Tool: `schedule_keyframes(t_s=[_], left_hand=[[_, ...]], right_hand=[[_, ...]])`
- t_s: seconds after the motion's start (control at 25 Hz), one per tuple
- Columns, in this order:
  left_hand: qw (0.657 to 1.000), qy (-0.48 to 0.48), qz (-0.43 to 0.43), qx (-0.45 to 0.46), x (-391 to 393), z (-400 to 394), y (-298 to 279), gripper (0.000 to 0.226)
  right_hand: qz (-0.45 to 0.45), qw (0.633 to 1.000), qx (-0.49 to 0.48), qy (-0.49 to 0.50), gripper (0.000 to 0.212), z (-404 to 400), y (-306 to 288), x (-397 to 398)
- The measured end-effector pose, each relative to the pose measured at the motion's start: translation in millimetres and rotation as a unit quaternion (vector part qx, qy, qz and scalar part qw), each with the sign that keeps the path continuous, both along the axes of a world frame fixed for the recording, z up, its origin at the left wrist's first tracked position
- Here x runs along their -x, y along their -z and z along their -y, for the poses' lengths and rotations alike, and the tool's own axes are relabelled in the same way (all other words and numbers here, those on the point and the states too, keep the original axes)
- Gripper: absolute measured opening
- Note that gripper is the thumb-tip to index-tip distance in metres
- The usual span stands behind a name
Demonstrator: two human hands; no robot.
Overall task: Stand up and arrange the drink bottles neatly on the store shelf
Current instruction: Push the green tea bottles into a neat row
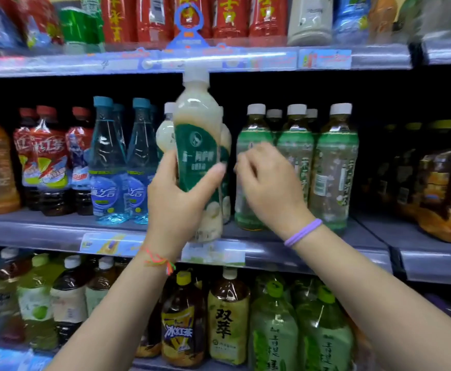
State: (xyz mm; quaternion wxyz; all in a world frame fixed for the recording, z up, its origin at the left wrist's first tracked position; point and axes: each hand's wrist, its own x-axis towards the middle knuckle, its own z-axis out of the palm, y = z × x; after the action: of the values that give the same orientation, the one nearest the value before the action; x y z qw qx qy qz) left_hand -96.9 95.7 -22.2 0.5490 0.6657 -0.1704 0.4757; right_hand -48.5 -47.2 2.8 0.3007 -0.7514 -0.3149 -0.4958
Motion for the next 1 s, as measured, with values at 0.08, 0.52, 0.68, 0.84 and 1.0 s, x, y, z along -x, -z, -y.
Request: schedule_keyframes(t_s=[0.08, 0.52, 0.68, 0.84, 1.0], left_hand=[[0.994, -0.104, 0.03, -0.005, -14.1, -8.8, -1.4, 0.038], [0.895, -0.411, 0.04, -0.169, -74.3, 12.5, 6.1, 0.063], [0.861, -0.463, 0.017, -0.212, -82.5, 23.4, 13.2, 0.066], [0.85, -0.479, -0.055, -0.211, -80.3, 25.6, 13.3, 0.07], [0.851, -0.484, -0.037, -0.2, -59.2, 43.6, 12.3, 0.086]], right_hand=[[0.107, 0.975, 0.175, 0.081, 0.026, -3.1, 17.7, -19.4], [0.19, 0.882, 0.38, 0.205, 0.026, 30.9, 25.2, -16.1], [0.228, 0.937, 0.195, 0.176, 0.026, 60.2, 25.5, -2.4], [0.057, 0.97, -0.122, 0.205, 0.053, 106.7, 19.3, -1.6], [-0.272, 0.932, -0.232, 0.066, 0.064, 130.6, 23.2, -16.4]])
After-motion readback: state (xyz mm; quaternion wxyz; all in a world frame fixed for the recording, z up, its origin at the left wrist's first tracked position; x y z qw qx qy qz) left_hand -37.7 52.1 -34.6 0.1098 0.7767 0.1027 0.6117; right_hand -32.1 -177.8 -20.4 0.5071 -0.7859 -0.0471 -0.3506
